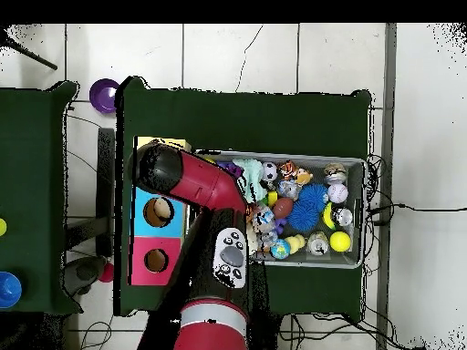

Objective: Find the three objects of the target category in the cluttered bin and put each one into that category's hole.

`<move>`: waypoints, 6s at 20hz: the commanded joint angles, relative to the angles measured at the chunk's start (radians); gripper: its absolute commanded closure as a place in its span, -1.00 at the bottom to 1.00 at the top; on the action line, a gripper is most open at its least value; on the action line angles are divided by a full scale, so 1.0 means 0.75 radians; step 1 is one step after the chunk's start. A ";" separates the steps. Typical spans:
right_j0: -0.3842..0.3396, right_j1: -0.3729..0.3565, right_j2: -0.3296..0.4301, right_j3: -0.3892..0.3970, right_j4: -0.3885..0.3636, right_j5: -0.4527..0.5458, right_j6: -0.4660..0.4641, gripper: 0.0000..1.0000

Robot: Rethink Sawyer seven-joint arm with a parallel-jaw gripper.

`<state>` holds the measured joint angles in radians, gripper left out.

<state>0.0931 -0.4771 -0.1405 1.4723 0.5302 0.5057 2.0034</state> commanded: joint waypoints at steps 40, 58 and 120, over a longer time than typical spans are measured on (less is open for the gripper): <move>-0.010 -0.041 -0.029 0.150 -0.282 0.394 0.084 1.00; -0.010 -0.012 -0.050 0.129 -0.367 0.110 0.231 1.00; -0.007 -0.034 -0.041 -0.104 -0.196 0.201 0.327 1.00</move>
<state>0.0993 -0.5520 -0.2104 1.4344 0.3418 0.7146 2.0034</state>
